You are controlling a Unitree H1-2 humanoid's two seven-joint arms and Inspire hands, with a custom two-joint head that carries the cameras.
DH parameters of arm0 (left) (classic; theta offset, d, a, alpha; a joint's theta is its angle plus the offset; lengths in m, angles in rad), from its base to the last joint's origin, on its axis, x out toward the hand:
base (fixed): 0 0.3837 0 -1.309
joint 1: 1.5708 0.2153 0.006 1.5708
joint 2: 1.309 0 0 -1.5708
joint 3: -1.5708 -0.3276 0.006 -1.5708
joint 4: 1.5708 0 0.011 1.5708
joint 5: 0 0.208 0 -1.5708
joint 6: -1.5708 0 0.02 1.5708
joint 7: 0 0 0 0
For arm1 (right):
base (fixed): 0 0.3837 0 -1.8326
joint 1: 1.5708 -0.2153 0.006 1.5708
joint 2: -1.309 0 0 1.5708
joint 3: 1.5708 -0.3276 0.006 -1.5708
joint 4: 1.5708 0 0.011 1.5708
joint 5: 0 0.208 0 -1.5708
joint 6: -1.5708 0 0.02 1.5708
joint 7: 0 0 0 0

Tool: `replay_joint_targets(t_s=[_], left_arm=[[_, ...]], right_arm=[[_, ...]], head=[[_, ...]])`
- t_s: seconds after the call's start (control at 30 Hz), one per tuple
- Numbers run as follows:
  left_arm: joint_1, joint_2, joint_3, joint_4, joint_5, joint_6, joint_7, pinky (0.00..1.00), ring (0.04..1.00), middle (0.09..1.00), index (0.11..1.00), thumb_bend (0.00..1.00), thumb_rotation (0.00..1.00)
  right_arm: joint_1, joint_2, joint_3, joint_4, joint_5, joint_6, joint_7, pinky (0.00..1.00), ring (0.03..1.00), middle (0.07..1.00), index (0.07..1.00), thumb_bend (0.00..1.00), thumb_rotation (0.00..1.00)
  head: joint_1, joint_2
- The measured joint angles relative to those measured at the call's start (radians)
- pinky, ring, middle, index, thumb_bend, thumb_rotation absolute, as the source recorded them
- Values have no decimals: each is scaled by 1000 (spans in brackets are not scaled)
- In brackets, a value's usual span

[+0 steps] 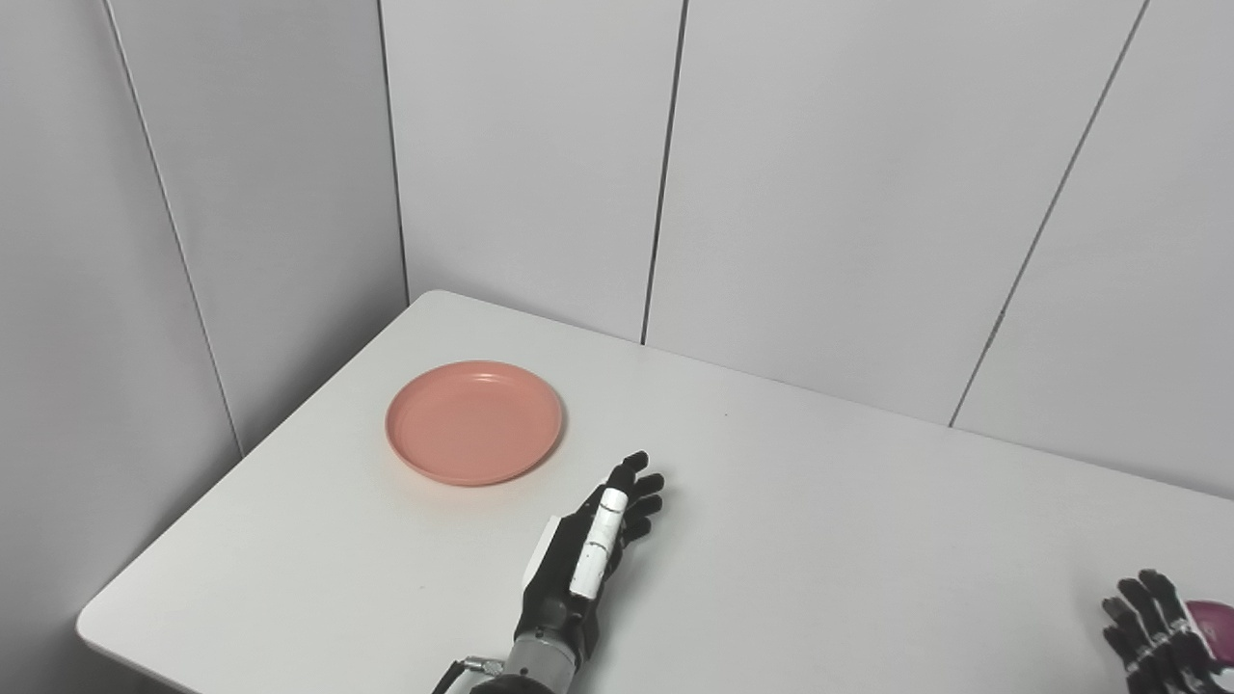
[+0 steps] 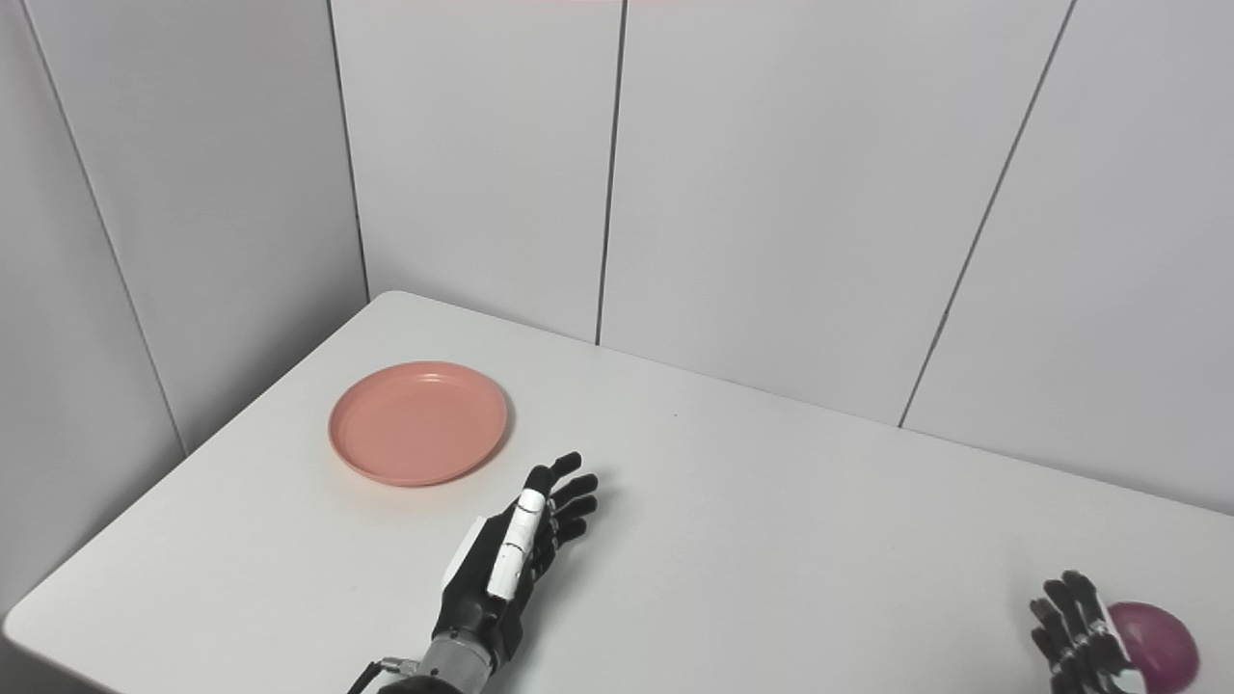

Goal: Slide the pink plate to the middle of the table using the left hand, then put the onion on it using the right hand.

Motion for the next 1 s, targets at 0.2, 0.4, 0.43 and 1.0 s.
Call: replay_joint_targets(t_s=[0.2,0.4,0.43,1.0], left_arm=[[-77,20,52,-17,-9,0,-19,832,830,834,815,784,941],[-220,87,100,-23,1,0,-31,804,828,834,827,818,959],[-237,95,109,-22,1,1,-31,802,828,833,827,821,960],[-457,236,284,91,4,9,-40,757,803,816,827,833,968]], right_arm=[[1,0,0,1,-6,0,0,1000,964,965,973,1000,1000],[-1,2,0,4,-7,0,-1,1000,976,975,988,1000,1000],[-2,2,0,5,-9,0,-1,1000,976,976,990,1000,1000],[-10,9,3,12,-41,0,-10,1000,973,965,983,1000,1000]], head=[[2,-3],[-3,-21],[-3,-21],[-9,-18]])
